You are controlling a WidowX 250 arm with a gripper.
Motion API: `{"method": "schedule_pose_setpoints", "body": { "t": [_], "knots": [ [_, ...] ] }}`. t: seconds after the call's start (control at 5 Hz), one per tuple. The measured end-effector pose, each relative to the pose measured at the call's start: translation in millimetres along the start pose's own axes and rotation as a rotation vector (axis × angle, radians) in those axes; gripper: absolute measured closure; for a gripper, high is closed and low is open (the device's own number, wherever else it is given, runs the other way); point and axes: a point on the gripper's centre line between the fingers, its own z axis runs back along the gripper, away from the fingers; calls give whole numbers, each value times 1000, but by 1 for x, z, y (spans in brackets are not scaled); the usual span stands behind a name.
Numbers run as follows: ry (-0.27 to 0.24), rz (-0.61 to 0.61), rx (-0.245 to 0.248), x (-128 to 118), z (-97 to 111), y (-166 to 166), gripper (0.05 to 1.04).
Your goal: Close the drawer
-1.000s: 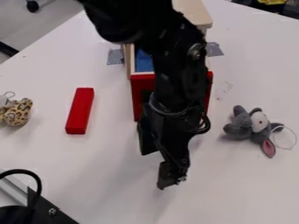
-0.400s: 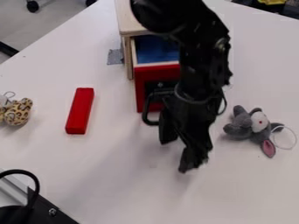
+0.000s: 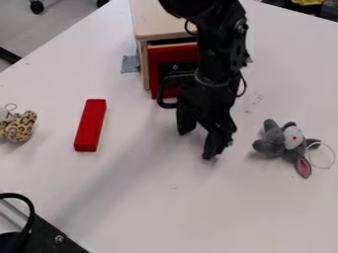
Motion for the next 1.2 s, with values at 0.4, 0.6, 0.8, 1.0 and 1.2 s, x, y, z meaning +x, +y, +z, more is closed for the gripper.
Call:
{"method": "schedule_pose_setpoints", "body": {
  "t": [0.4, 0.6, 0.8, 1.0, 1.2],
  "knots": [
    [35, 75, -7, 22, -4, 20, 88],
    [38, 90, -16, 33, -2, 22, 89],
    [76, 92, -35, 31, 2, 20, 89],
    [47, 147, -53, 14, 41, 35, 87],
    [59, 181, -95, -24, 78, 38, 87]
  ]
}}
